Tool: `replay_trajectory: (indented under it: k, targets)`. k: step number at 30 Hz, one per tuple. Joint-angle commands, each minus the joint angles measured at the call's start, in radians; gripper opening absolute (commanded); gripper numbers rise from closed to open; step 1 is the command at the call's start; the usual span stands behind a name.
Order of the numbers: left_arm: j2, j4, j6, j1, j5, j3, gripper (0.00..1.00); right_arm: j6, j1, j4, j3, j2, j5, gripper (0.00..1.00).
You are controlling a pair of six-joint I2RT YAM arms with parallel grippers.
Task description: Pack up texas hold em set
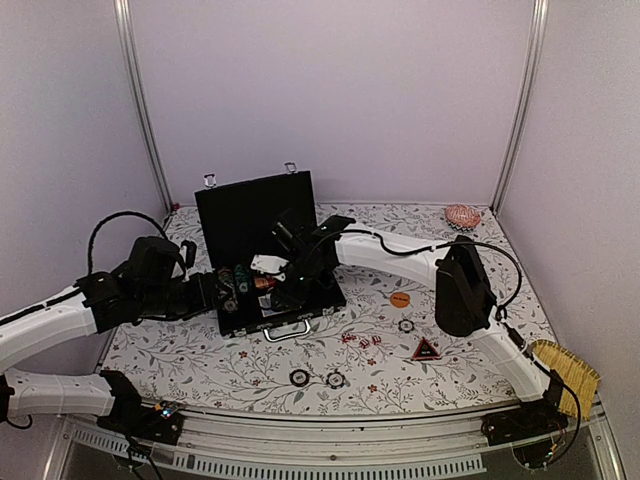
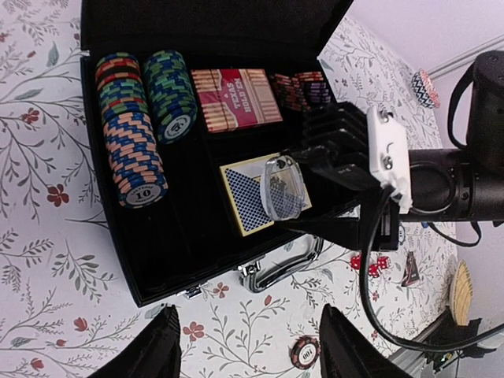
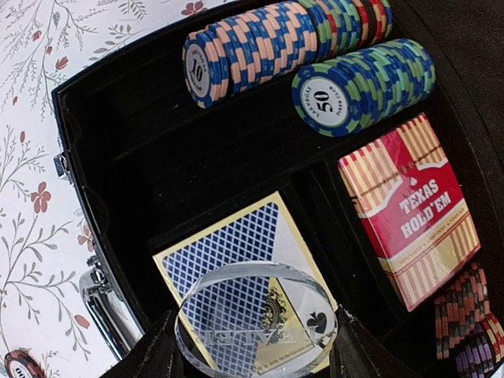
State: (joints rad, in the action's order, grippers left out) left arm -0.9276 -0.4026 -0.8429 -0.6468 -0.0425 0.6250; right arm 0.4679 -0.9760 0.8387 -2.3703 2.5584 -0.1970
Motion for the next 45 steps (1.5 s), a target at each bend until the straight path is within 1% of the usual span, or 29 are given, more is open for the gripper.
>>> replay_trajectory:
  k: [1, 2, 4, 6, 7, 10, 13, 15, 16, 18, 20, 21, 23, 27, 29, 32, 40, 45]
  targets:
    - [0.004, -0.005, -0.002, 0.015, -0.011, -0.013, 0.61, 0.006, -0.018, -0.035, -0.029, 0.044, -0.010, 0.56]
    - [0.004, -0.005, -0.002, 0.016, -0.010, -0.014, 0.61, 0.006, -0.017, -0.034, -0.029, 0.046, -0.011, 0.57]
    - [0.004, -0.004, -0.003, 0.019, -0.011, -0.021, 0.61, 0.004, -0.017, -0.030, -0.029, 0.049, -0.012, 0.63]
    - [-0.001, 0.002, -0.004, 0.023, -0.008, -0.026, 0.62, -0.001, -0.017, -0.027, -0.029, 0.044, 0.006, 0.75]
    - [-0.003, 0.005, -0.001, 0.025, -0.005, -0.030, 0.63, -0.004, -0.018, -0.028, -0.028, 0.038, 0.020, 0.79]
    - [-0.021, 0.010, -0.003, 0.036, -0.010, -0.035, 0.66, -0.007, -0.018, -0.017, -0.014, -0.013, 0.030, 0.85]
    - [-0.051, 0.009, -0.001, 0.064, -0.010, -0.032, 0.68, -0.004, -0.014, -0.020, 0.053, -0.127, 0.011, 0.87]
    - [-0.078, 0.007, 0.006, 0.093, -0.003, -0.026, 0.68, 0.000, -0.008, -0.024, 0.115, -0.194, -0.001, 0.88]
    - [-0.093, 0.009, 0.013, 0.109, 0.004, -0.023, 0.68, 0.000, 0.000, -0.029, 0.162, -0.253, -0.013, 0.88]
    - [-0.120, 0.017, 0.030, 0.140, 0.022, -0.019, 0.68, -0.019, 0.033, -0.041, 0.228, -0.317, -0.050, 0.87]
    - [-0.148, 0.038, 0.051, 0.161, 0.041, -0.018, 0.63, -0.058, 0.086, -0.065, 0.306, -0.362, -0.090, 0.85]
    - [-0.161, 0.049, 0.059, 0.168, 0.051, -0.020, 0.59, -0.070, 0.124, -0.088, 0.352, -0.379, -0.095, 0.83]
    - [-0.192, 0.070, 0.071, 0.178, 0.068, -0.022, 0.54, -0.097, 0.188, -0.125, 0.425, -0.388, -0.099, 0.79]
    - [-0.266, 0.097, 0.081, 0.179, 0.073, -0.025, 0.48, -0.162, 0.288, -0.132, 0.493, -0.358, -0.153, 0.67]
    - [-0.297, 0.103, 0.082, 0.179, 0.070, -0.025, 0.46, -0.175, 0.312, -0.144, 0.520, -0.348, -0.176, 0.63]
    - [-0.328, 0.110, 0.072, 0.179, 0.061, -0.030, 0.44, -0.179, 0.326, -0.146, 0.531, -0.328, -0.217, 0.62]
    - [-0.398, 0.142, 0.061, 0.176, 0.072, -0.033, 0.41, -0.192, 0.327, -0.145, 0.530, -0.287, -0.350, 0.61]
    - [-0.423, 0.144, 0.065, 0.173, 0.060, -0.037, 0.39, -0.219, 0.326, -0.145, 0.507, -0.253, -0.382, 0.61]
